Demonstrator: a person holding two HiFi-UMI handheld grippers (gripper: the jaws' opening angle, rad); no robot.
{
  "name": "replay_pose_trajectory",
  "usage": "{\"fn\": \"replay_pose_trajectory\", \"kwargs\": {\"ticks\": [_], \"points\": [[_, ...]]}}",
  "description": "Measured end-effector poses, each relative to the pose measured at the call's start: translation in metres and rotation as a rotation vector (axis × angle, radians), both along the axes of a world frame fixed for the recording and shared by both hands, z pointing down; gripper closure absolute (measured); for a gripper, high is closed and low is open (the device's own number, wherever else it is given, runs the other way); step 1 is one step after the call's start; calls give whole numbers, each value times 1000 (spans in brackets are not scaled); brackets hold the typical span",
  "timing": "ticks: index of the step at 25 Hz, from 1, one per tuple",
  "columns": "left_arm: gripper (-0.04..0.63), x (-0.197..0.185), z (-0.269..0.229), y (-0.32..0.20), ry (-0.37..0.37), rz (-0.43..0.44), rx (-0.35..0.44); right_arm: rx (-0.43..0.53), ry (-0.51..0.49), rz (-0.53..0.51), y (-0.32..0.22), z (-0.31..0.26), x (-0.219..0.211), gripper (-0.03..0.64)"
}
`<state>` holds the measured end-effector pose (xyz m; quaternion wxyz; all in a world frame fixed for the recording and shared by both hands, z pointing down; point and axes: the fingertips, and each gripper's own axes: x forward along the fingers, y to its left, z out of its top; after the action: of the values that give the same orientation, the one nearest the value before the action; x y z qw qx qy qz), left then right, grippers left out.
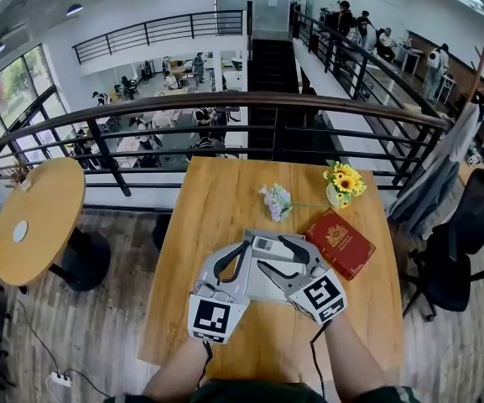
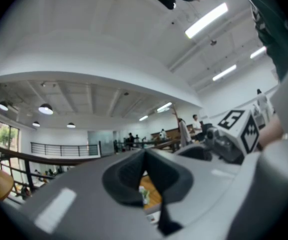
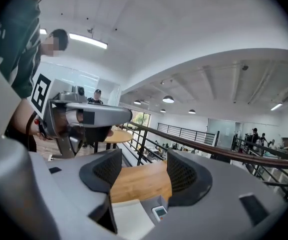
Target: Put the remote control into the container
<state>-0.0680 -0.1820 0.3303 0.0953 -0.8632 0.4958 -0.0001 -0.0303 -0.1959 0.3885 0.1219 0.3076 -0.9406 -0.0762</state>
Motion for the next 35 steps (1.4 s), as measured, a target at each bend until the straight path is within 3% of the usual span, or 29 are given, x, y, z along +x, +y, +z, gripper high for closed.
{"fn": "replay_pose_trajectory", "kwargs": {"ticks": [2,11,14,35], "points": [[598,-2,-5,0,37,-3,10,13,-52,2,4,-10,3,322],[598,7,-9,13,19,42,24,112,-261,17,42,-56,15,324],[598,11,-6,16,43,50,9,135,-302,34,51,-60,25,366],[598,14,5,22,29,70,-28,137,-377,80,52,-65,40,394]]}}
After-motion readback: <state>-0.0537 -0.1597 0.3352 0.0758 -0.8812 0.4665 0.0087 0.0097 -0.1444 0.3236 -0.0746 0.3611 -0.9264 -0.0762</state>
